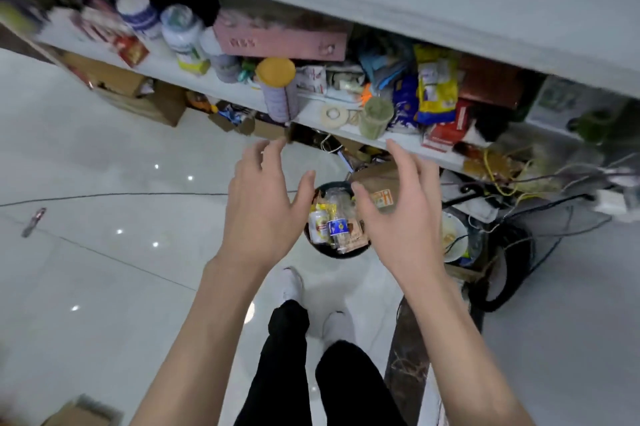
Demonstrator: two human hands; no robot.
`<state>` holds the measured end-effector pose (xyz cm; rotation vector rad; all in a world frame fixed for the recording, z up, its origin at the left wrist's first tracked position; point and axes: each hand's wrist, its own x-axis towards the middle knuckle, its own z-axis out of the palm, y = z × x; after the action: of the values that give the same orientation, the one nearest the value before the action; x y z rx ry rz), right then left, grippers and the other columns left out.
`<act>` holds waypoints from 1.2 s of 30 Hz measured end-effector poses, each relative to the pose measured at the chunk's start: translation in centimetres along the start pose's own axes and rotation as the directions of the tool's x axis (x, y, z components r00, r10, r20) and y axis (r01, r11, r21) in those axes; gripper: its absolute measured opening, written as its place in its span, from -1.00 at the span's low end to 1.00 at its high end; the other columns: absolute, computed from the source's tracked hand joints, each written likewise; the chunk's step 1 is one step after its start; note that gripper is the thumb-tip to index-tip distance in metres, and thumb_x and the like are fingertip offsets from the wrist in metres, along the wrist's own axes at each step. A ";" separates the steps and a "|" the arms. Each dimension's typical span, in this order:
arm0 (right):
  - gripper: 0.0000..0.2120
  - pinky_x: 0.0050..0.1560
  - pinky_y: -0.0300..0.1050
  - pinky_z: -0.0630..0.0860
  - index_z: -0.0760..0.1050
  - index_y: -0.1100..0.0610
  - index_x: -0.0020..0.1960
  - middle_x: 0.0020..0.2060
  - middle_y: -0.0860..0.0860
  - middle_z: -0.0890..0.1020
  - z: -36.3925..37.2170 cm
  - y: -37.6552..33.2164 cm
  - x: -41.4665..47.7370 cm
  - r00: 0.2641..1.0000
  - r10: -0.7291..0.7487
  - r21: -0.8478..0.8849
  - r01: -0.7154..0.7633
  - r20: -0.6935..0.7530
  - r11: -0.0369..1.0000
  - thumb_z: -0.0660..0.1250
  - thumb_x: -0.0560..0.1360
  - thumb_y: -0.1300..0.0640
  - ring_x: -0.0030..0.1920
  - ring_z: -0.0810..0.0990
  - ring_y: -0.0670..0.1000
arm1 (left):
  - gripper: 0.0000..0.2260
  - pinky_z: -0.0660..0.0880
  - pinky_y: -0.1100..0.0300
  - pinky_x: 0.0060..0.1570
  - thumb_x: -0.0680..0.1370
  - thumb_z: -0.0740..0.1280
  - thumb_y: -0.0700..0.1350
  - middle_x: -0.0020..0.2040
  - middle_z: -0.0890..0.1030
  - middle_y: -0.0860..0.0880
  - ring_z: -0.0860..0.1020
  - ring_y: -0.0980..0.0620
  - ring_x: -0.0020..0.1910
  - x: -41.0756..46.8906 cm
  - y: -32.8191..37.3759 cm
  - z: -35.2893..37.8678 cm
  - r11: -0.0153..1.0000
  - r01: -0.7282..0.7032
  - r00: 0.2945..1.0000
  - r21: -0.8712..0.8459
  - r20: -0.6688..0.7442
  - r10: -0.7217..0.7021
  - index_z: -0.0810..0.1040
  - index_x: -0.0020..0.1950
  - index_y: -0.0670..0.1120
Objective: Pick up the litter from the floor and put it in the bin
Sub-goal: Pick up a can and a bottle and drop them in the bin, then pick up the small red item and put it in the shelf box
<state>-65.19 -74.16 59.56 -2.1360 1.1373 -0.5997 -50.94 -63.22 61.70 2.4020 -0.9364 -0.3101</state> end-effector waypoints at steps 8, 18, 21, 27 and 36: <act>-0.53 0.32 0.03 0.44 0.42 -0.03 0.42 0.25 -0.11 0.43 -8.5 -9.7 -3.8 0.980 -0.194 0.092 0.189 0.047 0.978 0.36 0.55 -0.09 0.32 0.43 -0.07 | -0.56 0.41 -0.05 0.30 0.61 0.22 0.15 0.39 0.40 0.04 0.40 0.01 0.35 -7.9 5.5 -12.5 1.000 -0.019 0.987 -0.022 -0.160 0.016 0.35 0.45 0.03; -0.62 0.22 0.09 0.49 0.50 -0.04 0.31 0.17 -0.16 0.44 -5.8 -12.4 -9.2 0.907 -0.313 0.152 0.279 0.282 0.948 0.38 0.53 -0.09 0.23 0.47 -0.06 | -0.57 0.40 0.14 0.26 0.60 0.18 0.19 0.35 0.42 0.13 0.42 0.11 0.30 -17.8 -0.2 -15.1 0.974 0.216 0.961 -0.061 -0.166 -0.224 0.40 0.42 0.06; -0.62 0.24 0.13 0.48 0.48 -0.07 0.31 0.18 -0.19 0.43 -3.6 -13.9 -9.6 0.867 -0.342 0.167 0.300 0.362 0.939 0.34 0.52 -0.14 0.25 0.46 -0.07 | -0.59 0.41 0.19 0.21 0.60 0.20 0.19 0.33 0.41 0.19 0.46 0.13 0.23 -19.3 -2.9 -16.0 0.946 0.304 0.929 -0.116 -0.183 -0.321 0.40 0.41 0.10; -0.65 0.28 0.06 0.44 0.51 -0.03 0.29 0.14 -0.16 0.45 2.5 -19.3 -10.1 0.787 -0.409 0.160 0.380 0.461 0.911 0.37 0.53 -0.06 0.23 0.46 -0.06 | -0.62 0.42 0.13 0.26 0.60 0.21 0.20 0.31 0.40 0.23 0.41 0.20 0.30 -21.9 -10.2 -18.8 0.866 0.449 0.830 -0.221 -0.254 -0.496 0.40 0.39 0.13; -0.63 0.26 -0.01 0.44 0.49 -0.07 0.32 0.12 -0.17 0.45 16.0 -32.2 -12.0 0.642 -0.459 0.170 0.460 0.615 0.871 0.39 0.54 -0.05 0.22 0.46 -0.08 | -0.61 0.42 0.15 0.24 0.60 0.20 0.19 0.29 0.42 0.20 0.43 0.16 0.27 -25.9 -25.2 -26.6 0.701 0.624 0.623 -0.346 -0.320 -0.713 0.40 0.39 0.11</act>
<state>-43.22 -45.21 70.38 -2.3606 0.1997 -0.0298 -45.45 -19.48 70.12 2.3807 0.2391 -0.1070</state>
